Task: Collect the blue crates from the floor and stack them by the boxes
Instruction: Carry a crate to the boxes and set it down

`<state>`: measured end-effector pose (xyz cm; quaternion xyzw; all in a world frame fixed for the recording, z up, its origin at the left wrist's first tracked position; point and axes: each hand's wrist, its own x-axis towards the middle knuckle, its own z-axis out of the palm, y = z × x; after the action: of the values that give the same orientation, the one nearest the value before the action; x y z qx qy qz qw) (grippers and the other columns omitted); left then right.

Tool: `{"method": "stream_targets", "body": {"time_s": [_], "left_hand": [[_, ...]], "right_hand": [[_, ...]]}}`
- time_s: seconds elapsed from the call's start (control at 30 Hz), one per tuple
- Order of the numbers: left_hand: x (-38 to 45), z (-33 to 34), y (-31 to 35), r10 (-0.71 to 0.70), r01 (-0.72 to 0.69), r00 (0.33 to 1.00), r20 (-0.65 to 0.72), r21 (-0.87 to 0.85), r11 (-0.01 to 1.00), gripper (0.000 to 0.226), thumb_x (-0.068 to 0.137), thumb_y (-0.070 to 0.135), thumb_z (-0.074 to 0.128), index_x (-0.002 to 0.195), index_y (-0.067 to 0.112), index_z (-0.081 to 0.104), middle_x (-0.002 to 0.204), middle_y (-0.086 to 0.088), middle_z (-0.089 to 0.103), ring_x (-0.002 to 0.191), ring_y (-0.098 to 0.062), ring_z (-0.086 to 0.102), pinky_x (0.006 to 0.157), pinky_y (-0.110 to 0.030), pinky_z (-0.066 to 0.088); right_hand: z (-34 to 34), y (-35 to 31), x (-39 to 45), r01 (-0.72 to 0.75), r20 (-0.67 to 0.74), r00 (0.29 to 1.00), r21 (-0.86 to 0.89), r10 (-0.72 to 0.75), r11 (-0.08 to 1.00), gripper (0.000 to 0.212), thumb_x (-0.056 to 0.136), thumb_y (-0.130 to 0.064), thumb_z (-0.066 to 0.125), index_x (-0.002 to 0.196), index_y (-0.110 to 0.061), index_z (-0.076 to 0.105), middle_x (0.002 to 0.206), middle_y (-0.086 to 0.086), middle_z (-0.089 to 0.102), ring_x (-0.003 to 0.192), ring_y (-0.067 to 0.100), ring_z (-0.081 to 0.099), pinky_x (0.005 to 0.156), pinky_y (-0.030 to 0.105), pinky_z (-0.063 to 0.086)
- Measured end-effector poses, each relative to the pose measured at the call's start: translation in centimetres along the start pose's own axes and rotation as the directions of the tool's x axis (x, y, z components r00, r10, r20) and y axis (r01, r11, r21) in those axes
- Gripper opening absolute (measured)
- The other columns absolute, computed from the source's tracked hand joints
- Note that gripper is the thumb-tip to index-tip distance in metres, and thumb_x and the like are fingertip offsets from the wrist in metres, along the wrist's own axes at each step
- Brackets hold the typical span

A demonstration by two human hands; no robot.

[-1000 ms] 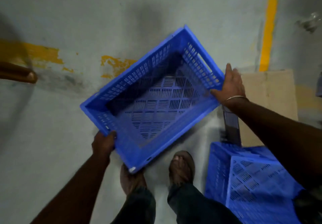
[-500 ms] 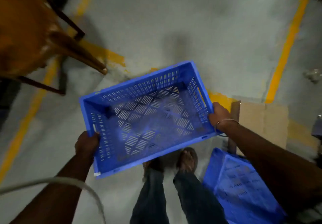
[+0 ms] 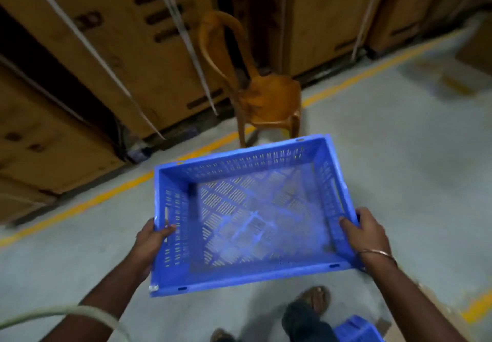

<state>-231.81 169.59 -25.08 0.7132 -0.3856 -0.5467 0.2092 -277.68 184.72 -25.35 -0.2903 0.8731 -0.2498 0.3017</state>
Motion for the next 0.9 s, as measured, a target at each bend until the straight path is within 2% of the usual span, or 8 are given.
{"method": "stream_targets", "body": {"time_s": [0.1,0.17,0.33,0.4,0.47,0.53,0.77,0.9], "left_hand": [[-4.8,-9.4,-1.6,0.037,-0.045,0.997,-0.066,-0.124,0.991,0.014,0.095,0.009,0.065,0.109,0.009,0.064,0.08,-0.007,0.074,0.064,-0.021,0.073,0.052,-0.033,0.06],[-7.6,-16.6,-4.5,0.026,-0.041,0.996,-0.082,-0.182,0.983,0.014,0.097,0.01,0.061,0.109,0.013,0.067,0.073,0.001,0.075,0.06,-0.012,0.072,0.049,-0.026,0.056],[-15.4,-32.5,-12.7,0.002,-0.097,0.965,-0.262,-0.347,0.933,0.018,0.098,0.013,0.059,0.113,0.01,0.069,0.089,-0.004,0.077,0.067,-0.01,0.074,0.051,-0.025,0.057],[-17.4,-37.6,-15.0,-0.038,-0.12,0.936,-0.35,-0.418,0.901,0.023,0.096,0.011,0.06,0.117,0.003,0.066,0.099,-0.015,0.072,0.068,-0.016,0.074,0.054,-0.032,0.06],[-19.0,-42.3,-17.3,-0.072,-0.168,0.896,-0.438,-0.486,0.858,0.025,0.094,0.008,0.06,0.118,-0.001,0.063,0.099,-0.023,0.067,0.069,-0.026,0.07,0.07,-0.046,0.06],[-20.3,-46.4,-19.6,-0.121,-0.205,0.852,-0.509,-0.538,0.817,0.022,0.093,0.007,0.062,0.114,0.001,0.064,0.096,-0.024,0.063,0.069,-0.028,0.066,0.077,-0.051,0.057],[-22.0,-59.5,-26.8,-0.331,-0.355,0.673,-0.662,-0.681,0.64,0.008,0.095,0.011,0.061,0.098,0.013,0.068,0.076,-0.009,0.068,0.055,-0.015,0.068,0.052,-0.03,0.058],[-22.2,-64.6,-29.8,-0.434,-0.383,0.597,-0.675,-0.715,0.585,0.012,0.095,0.013,0.06,0.103,0.015,0.068,0.072,-0.008,0.066,0.053,-0.017,0.064,0.058,-0.033,0.055]], "right_hand": [[4.2,-6.7,-4.2,0.113,0.077,0.991,-0.045,-0.11,0.993,0.019,0.086,-0.031,0.066,0.09,-0.016,0.055,0.096,0.02,0.068,0.091,0.037,0.064,0.068,0.033,0.036],[8.3,-11.0,-7.4,0.165,0.117,0.981,-0.066,-0.157,0.984,0.025,0.084,-0.038,0.066,0.088,-0.016,0.055,0.094,0.017,0.067,0.089,0.036,0.064,0.068,0.033,0.038],[19.6,-20.9,-17.0,0.309,0.249,0.925,-0.055,-0.286,0.95,0.034,0.079,-0.044,0.068,0.07,-0.018,0.049,0.086,0.016,0.066,0.079,0.033,0.061,0.068,0.035,0.041],[23.8,-25.0,-19.9,0.361,0.32,0.89,-0.057,-0.326,0.931,0.036,0.074,-0.051,0.066,0.071,-0.017,0.053,0.082,0.012,0.066,0.077,0.033,0.062,0.068,0.036,0.045],[28.2,-29.1,-22.5,0.445,0.389,0.834,-0.053,-0.392,0.894,0.042,0.068,-0.059,0.063,0.074,-0.018,0.057,0.078,0.009,0.066,0.075,0.032,0.063,0.068,0.037,0.048],[32.5,-33.4,-25.7,0.522,0.452,0.769,-0.037,-0.452,0.852,0.04,0.073,-0.056,0.065,0.076,-0.016,0.061,0.074,0.007,0.068,0.072,0.032,0.064,0.07,0.04,0.052],[49.1,-46.6,-35.8,0.668,0.655,0.539,0.049,-0.529,0.742,0.034,0.074,-0.045,0.07,0.07,-0.011,0.069,0.064,0.005,0.07,0.067,0.028,0.068,0.073,0.043,0.055],[57.2,-52.5,-41.5,0.707,0.731,0.451,0.058,-0.512,0.705,0.029,0.08,-0.035,0.07,0.066,-0.011,0.063,0.067,0.008,0.065,0.068,0.03,0.061,0.069,0.041,0.048]]}}
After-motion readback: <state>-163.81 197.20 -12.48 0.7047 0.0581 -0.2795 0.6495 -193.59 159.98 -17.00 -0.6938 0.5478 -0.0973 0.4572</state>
